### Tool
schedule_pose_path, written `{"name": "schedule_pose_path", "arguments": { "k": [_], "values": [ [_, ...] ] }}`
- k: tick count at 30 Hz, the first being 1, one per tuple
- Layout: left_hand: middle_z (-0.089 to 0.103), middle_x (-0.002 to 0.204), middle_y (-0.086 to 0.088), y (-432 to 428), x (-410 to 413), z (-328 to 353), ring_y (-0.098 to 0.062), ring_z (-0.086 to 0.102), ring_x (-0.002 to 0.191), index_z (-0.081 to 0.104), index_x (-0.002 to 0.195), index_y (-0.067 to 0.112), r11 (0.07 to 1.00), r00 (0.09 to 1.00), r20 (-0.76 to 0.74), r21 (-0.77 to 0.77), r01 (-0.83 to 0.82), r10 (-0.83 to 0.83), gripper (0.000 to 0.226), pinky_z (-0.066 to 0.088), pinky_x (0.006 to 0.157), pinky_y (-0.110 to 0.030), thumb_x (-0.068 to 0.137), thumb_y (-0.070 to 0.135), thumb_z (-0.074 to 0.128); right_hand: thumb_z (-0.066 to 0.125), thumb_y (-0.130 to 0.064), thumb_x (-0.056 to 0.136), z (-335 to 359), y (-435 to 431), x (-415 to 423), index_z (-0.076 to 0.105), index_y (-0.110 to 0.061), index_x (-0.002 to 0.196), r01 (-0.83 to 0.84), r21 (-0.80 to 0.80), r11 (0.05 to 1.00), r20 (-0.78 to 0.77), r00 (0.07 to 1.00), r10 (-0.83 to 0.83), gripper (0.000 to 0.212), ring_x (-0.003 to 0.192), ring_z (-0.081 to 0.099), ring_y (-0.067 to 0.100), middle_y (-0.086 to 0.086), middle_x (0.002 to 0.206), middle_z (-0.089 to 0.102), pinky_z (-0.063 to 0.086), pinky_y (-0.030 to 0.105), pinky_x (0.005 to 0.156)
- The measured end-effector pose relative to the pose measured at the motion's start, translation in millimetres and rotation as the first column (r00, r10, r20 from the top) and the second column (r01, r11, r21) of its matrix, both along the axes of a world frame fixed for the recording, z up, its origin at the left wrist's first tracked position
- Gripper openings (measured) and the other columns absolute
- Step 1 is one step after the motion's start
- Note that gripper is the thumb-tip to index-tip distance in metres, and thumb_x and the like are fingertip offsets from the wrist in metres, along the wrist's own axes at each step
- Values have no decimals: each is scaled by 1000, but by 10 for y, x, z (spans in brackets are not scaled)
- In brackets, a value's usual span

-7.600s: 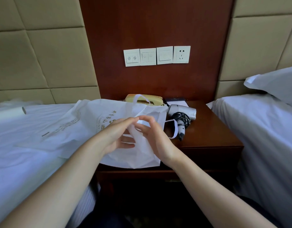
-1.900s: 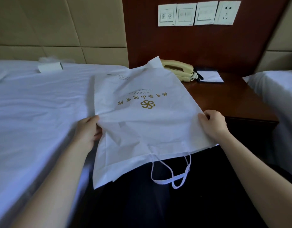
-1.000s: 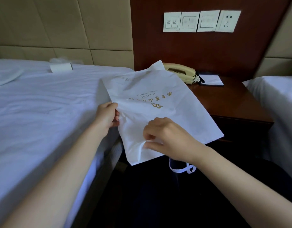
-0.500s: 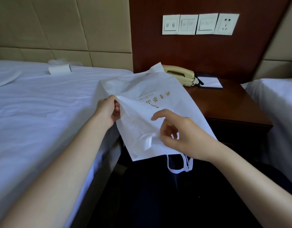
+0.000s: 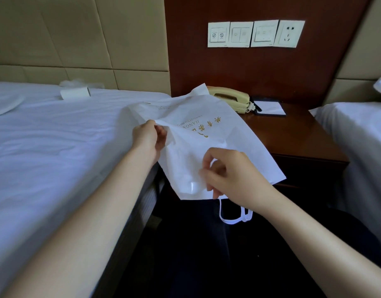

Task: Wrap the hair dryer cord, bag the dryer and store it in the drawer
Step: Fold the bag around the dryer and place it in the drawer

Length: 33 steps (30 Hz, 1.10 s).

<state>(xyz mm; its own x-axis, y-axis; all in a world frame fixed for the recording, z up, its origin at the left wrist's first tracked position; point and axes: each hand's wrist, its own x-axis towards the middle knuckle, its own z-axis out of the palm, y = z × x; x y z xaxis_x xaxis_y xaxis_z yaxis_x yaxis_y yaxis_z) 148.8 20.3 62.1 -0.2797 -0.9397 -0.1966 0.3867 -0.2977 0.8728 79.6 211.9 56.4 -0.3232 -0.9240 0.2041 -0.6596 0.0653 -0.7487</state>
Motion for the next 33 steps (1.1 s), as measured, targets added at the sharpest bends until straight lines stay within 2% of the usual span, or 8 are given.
{"name": "schedule_pose_path", "arguments": {
  "k": [4, 8, 15, 19, 23, 27, 30, 33],
  "values": [
    [46, 41, 0, 126, -151, -38, -10, 48, 34, 42, 61, 7, 998, 997, -41, 34, -59, 61, 30, 45, 38, -15, 89, -1, 33, 47, -21, 94, 56, 177, -73, 59, -2, 65, 68, -17, 998, 346, 936, -58, 37, 51, 64, 20, 15, 65, 69, 51, 26, 52],
    [49, 47, -1, 266, -334, -60, -16, 52, 49, 45, 61, 8, 997, 996, -60, 18, -72, 73, 32, 49, 43, -21, 91, 4, 33, 47, -36, 94, 98, 311, -186, 66, -2, 78, 161, 58, 985, 644, 748, -160, 42, 73, 71, 24, 17, 80, 73, 54, 26, 56],
    [55, 64, 0, 638, -212, -152, -11, 50, 50, 52, 76, 16, 946, 971, 200, -267, 182, -130, 16, 43, 46, -22, 92, 16, 49, 60, -24, 89, -241, 224, -257, 64, -9, 91, 224, 30, 974, 765, 622, -166, 16, 92, 68, 21, 9, 99, 68, 54, 31, 86],
    [56, 71, 1, 846, 110, -350, -12, 56, 65, 54, 80, 19, 771, 894, 433, -530, 353, -113, 11, 48, 66, -26, 90, 21, 58, 63, -15, 84, -478, 77, -116, 63, -2, 100, 282, -71, 957, 850, 519, -90, 20, 108, 63, 26, 20, 109, 67, 46, 35, 100],
    [58, 79, 12, 970, 422, -523, 1, 55, 72, 53, 83, 24, 586, 831, 554, -656, 475, -52, 21, 43, 68, -10, 74, 40, 62, 58, -15, 86, -560, -26, 45, 57, 4, 115, 189, -211, 959, 886, 451, 106, 35, 112, 60, 34, 26, 118, 62, 46, 38, 102],
    [51, 84, 14, 938, 572, -682, -3, 50, 82, 47, 86, 25, 352, 742, 625, -769, 534, 242, 32, 43, 69, -14, 71, 51, 59, 50, -8, 93, -552, -114, 144, 61, -3, 114, 160, -265, 951, 837, 528, 144, 24, 108, 64, 30, 18, 114, 67, 51, 37, 95],
    [49, 80, 9, 897, 582, -691, -12, 50, 70, 46, 79, 21, 227, 660, 592, -799, 557, 464, 27, 46, 54, -30, 77, 48, 45, 47, -7, 94, -536, -146, 190, 64, -9, 108, 114, -273, 955, 788, 596, 154, 23, 106, 65, 27, 14, 109, 70, 52, 34, 94],
    [48, 67, 2, 881, 572, -675, -20, 50, 55, 47, 67, 14, 127, 628, 524, -816, 564, 575, 25, 40, 43, -26, 81, 35, 43, 47, -11, 94, -547, -155, 190, 65, -2, 103, 79, -266, 961, 782, 600, 168, 22, 102, 65, 31, 20, 101, 70, 50, 35, 96]
  ]
}}
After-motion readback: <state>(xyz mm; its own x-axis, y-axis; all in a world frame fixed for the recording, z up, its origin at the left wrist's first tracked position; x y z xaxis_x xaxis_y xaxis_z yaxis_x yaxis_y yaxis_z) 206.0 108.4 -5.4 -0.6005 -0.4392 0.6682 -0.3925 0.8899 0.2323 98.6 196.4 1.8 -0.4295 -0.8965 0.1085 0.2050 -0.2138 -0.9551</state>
